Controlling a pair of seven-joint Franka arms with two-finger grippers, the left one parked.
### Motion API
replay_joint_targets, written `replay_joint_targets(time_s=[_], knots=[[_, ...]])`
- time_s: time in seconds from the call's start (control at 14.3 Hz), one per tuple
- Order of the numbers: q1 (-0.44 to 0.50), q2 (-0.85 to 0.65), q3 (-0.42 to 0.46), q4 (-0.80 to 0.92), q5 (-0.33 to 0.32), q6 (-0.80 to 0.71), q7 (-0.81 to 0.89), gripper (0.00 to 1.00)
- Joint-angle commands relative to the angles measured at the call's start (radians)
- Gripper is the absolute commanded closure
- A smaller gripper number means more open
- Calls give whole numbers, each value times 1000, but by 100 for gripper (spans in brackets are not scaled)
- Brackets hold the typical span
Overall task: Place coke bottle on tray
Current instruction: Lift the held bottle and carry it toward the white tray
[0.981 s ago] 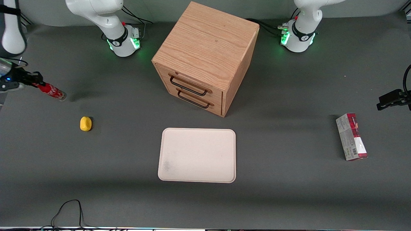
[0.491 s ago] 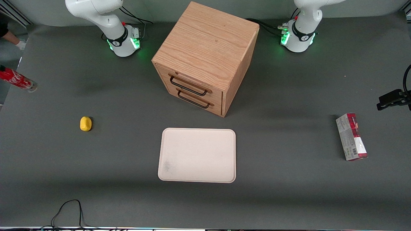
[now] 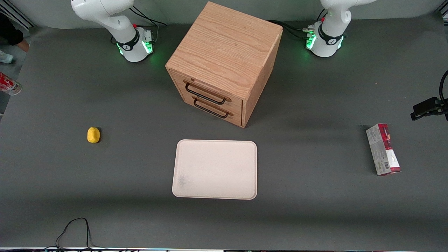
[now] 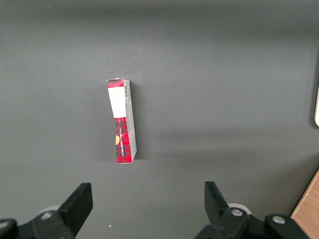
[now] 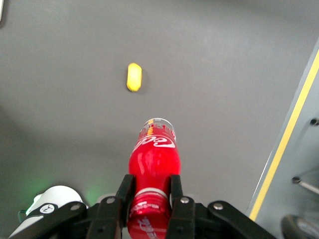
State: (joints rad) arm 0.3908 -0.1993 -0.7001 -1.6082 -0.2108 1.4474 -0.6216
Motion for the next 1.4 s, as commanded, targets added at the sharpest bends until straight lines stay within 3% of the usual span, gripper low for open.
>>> replay_joint_targets(time_s=[0.0,0.14,0.35,0.84,1.33], knots=[[82,176,-12,199,101,-38,3,100],[82,307,-12,328,223,-91,5,100],[83,486,25,523,341,-121,34,100],[80,704,350,729,352,-107,477,100],[86,722,528,732,347,-67,733,100]])
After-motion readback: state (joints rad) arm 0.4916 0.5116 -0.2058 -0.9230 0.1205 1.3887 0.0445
